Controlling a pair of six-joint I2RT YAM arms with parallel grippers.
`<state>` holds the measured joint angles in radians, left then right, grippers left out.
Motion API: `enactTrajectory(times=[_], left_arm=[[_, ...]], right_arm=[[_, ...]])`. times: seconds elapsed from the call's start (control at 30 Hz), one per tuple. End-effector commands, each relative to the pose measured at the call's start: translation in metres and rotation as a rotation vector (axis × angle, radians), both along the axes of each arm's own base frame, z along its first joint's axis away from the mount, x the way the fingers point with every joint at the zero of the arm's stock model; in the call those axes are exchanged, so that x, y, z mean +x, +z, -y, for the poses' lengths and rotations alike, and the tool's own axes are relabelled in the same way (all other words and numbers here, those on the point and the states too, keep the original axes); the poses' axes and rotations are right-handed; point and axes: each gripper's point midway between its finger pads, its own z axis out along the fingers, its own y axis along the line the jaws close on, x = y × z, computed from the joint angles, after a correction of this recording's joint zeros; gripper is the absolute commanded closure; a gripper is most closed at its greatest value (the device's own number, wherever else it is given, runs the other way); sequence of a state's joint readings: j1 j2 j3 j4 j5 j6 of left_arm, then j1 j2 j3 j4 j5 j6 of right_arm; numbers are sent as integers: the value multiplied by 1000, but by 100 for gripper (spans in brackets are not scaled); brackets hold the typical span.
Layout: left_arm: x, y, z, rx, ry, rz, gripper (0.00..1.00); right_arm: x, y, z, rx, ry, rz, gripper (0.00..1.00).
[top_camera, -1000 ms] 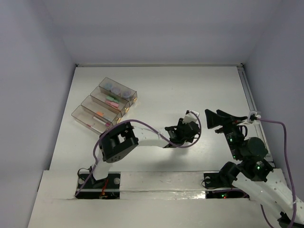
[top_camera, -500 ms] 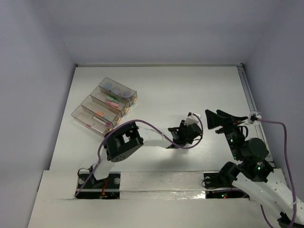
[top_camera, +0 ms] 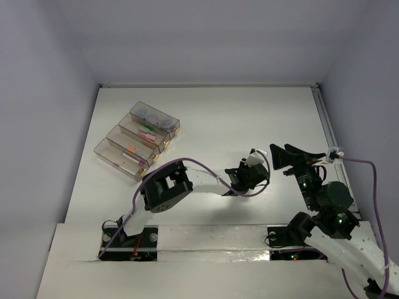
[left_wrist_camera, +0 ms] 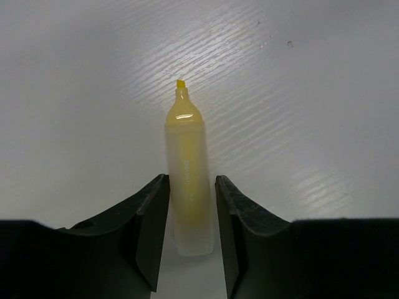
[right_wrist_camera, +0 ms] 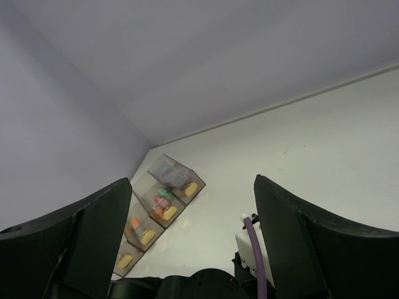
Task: Sort the stationery into containers
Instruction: Pick up the pen from the center of the board.
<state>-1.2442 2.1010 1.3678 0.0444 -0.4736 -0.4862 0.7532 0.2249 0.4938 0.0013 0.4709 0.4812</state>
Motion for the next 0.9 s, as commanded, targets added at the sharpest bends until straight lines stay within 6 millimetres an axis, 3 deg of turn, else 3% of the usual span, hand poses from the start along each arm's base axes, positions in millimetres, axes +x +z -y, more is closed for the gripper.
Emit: enactTrajectory(times=[0.0,0.07,0.23,0.33,0.47,0.53,0.57,0.67,0.73,0.77,0.83,0.87], left_arm=[[-3,-8,-5,46,1,-1,68],[-7,-12,-6,60,-2,2,74],[-8,-13,-6,69,2,17,71],[-7,-15,-8,79,5,22,75],[-5,-8,-9,71,9,40,100],[-2,12,-3,18,7,66,100],[0,35,1,-27,0,90,100],[2,75,9,-132,-12,132,100],[2,117,8,-213,-22,172,100],[2,149,9,-289,-27,199,100],[0,170,3,-334,-33,225,100],[-2,191,-3,-380,-33,239,100]], right_arm=[[-1,7,7,13,-25,29,15],[0,6,8,13,-33,26,15],[0,6,10,9,-42,20,15],[0,5,11,10,-49,18,15],[0,6,13,9,-54,17,19],[0,8,13,12,-55,19,21],[0,9,13,10,-56,19,22],[-1,21,14,12,-58,39,25],[0,25,13,3,-59,41,26],[-1,28,13,6,-56,44,26],[0,30,12,-1,-53,46,26],[0,33,12,-2,-51,49,26]])
